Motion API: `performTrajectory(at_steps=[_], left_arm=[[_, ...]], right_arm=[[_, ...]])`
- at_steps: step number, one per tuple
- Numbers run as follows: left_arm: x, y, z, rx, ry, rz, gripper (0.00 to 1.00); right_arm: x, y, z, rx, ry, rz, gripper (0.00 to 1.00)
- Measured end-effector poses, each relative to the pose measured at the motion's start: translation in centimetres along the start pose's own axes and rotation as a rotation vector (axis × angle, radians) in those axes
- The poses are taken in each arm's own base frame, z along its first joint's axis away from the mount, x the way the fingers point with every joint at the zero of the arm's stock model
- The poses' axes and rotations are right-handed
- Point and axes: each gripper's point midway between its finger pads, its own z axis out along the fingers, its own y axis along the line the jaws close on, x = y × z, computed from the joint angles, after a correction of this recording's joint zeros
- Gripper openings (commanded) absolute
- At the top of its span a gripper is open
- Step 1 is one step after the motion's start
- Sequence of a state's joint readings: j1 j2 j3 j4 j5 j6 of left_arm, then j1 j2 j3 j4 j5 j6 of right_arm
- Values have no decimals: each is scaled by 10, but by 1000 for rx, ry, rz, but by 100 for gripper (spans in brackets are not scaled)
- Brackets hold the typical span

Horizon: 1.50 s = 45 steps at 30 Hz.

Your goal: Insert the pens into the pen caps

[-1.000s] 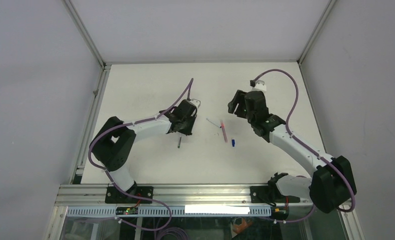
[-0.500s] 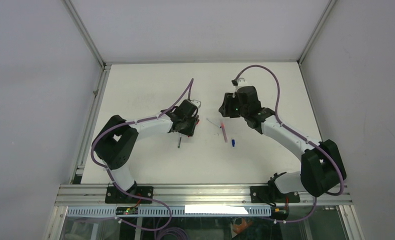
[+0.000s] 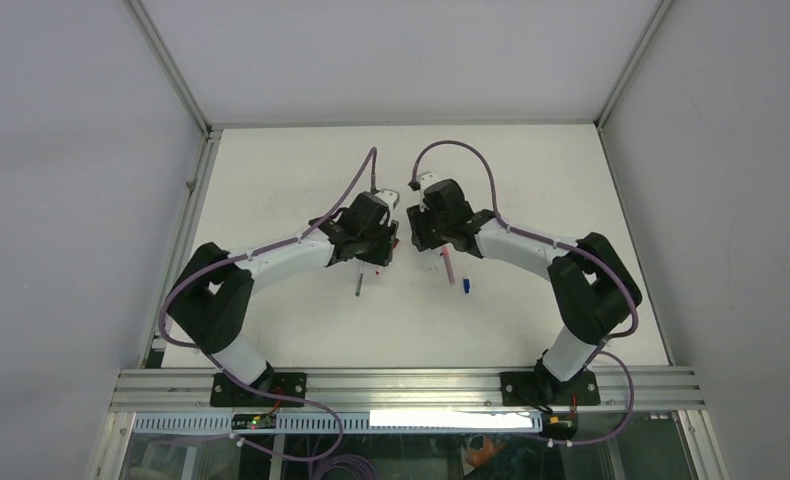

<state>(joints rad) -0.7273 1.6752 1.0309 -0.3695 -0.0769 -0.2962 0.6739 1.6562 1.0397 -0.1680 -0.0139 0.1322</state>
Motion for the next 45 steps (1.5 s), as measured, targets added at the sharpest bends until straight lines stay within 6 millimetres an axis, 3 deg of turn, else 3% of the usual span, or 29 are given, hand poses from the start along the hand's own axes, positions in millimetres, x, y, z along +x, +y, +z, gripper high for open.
performTrajectory(at_steps=[6,9,20,22,26,32,36,41,45], left_arm=[[-35,-4,-41,71,-148,-34,42],[-44,1,-52,93,-186,-56,42],[-43,10,-52,115,-177,-83,42],[-43,10,-52,115,-177,-83,42],[-43,13,-51,111,-178,-89,42],[-45,20,-51,99,-182,-102,42],[-47,19,-48,128,-204,-107,45],[-27,7,-34,246,-225,-112,45],[-30,-13,-25,361,-258,-136,44]], right_arm=[[8,-19,15,90,30,-4,38],[11,-23,23,112,43,-6,36],[27,-28,45,135,95,-9,34],[26,-28,46,135,92,-9,29],[24,-28,49,138,91,-10,3],[16,-28,56,142,88,-9,0],[17,-28,55,148,91,10,0],[7,-24,40,118,33,120,0],[-32,-11,6,51,-122,214,0]])
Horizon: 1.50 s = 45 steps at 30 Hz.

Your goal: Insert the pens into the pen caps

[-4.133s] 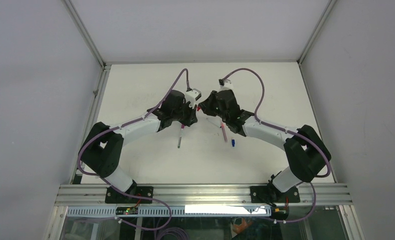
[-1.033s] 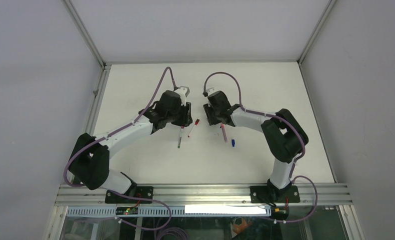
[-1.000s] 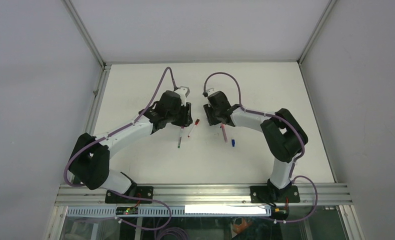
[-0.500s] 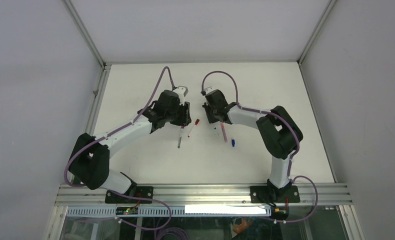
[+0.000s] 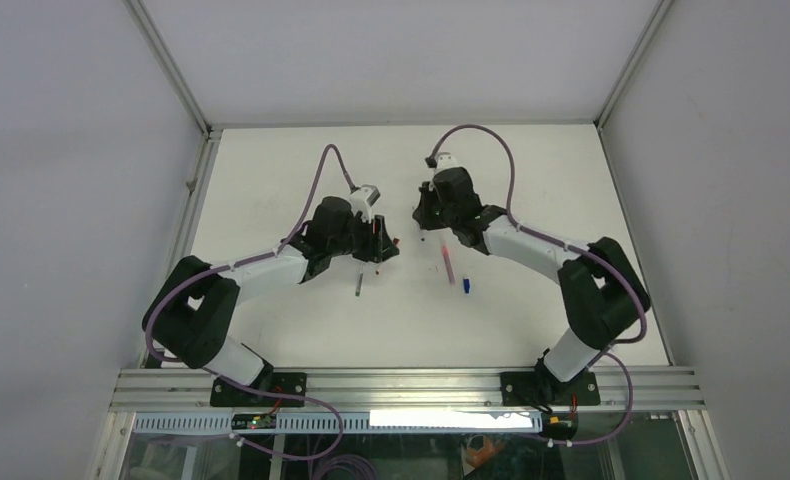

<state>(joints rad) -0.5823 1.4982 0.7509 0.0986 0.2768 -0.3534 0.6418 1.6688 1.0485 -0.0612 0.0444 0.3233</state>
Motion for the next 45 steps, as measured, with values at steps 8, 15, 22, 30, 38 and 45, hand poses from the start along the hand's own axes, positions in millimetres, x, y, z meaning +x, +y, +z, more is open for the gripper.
performTrajectory(at_steps=[8,15,22,30,38,45], left_arm=[[-29,-25,22,123,-85,-16,46],[-50,-46,28,221,-137,-50,49],[-57,-60,24,293,-154,-70,49],[-63,-72,21,350,-168,-92,49],[-54,-68,39,349,-142,-122,48],[-54,-72,43,357,-155,-114,47]], right_arm=[[-67,33,-39,-122,-224,71,0],[-52,29,-44,-103,-214,66,0],[-53,24,-50,-88,-232,68,0],[-52,24,-51,-89,-234,68,0],[-55,32,-59,-108,-250,63,0],[-57,38,-63,-121,-258,59,0]])
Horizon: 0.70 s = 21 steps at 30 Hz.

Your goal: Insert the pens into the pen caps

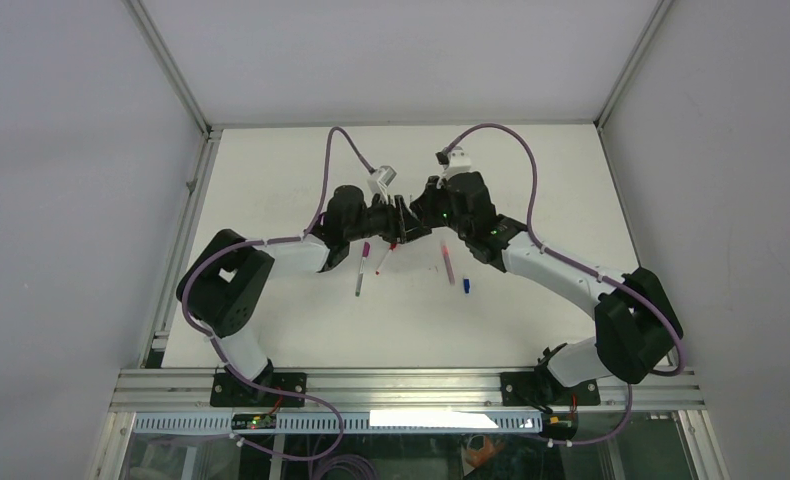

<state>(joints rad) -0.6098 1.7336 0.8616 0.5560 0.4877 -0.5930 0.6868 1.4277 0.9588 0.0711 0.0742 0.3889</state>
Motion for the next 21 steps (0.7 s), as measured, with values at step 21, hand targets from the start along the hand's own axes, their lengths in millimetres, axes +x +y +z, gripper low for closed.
performTrajectory(at_steps=[21], left_arm=[[-12,12,-19,-108,-103,28,45]], right_arm=[[0,4,0,-11,-2,0,0]])
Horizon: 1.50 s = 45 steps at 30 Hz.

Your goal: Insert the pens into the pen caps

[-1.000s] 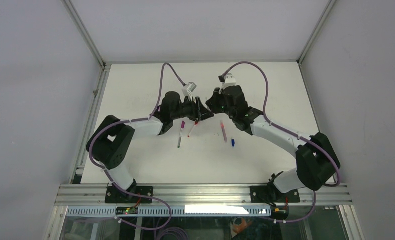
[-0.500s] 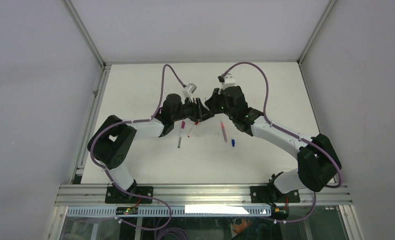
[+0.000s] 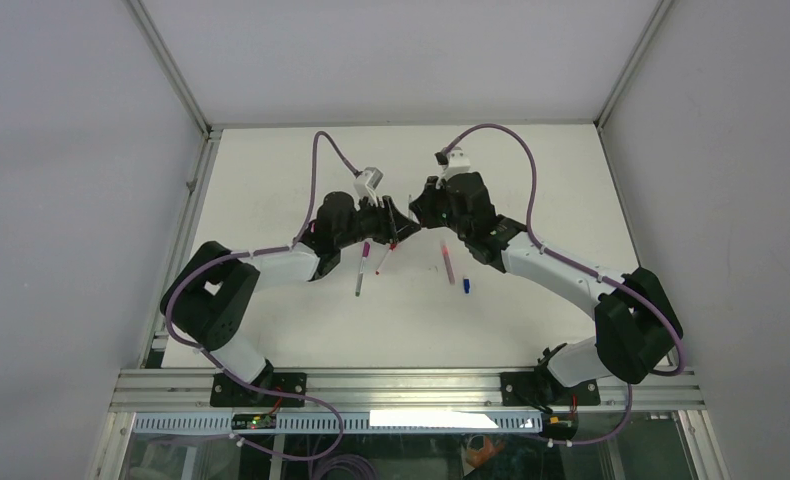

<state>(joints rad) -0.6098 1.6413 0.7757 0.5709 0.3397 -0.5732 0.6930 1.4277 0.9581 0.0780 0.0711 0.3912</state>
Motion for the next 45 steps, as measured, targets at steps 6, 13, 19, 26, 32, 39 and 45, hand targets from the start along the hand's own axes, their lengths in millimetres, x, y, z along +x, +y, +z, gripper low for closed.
performTrajectory(at_steps=[6,13,19,26,32,39,45], left_arm=[[-11,-5,-5,0,-33,23,44],[-15,-7,-6,2,-44,29,41],[-12,-4,-6,-11,-34,35,43],[-3,39,-35,-260,38,90,47],[-51,67,-99,-474,-51,112,51],[-65,83,-149,-602,-103,89,52],[-37,92,-162,-636,-40,56,52]], right_arm=[[2,-1,0,2,5,0,0],[2,-1,0,2,5,0,0],[5,-1,0,3,9,-1,4],[44,-6,-10,8,156,-53,39],[124,0,-37,-20,392,-158,45],[172,8,-40,12,557,-257,40],[192,13,-25,55,604,-327,36]])
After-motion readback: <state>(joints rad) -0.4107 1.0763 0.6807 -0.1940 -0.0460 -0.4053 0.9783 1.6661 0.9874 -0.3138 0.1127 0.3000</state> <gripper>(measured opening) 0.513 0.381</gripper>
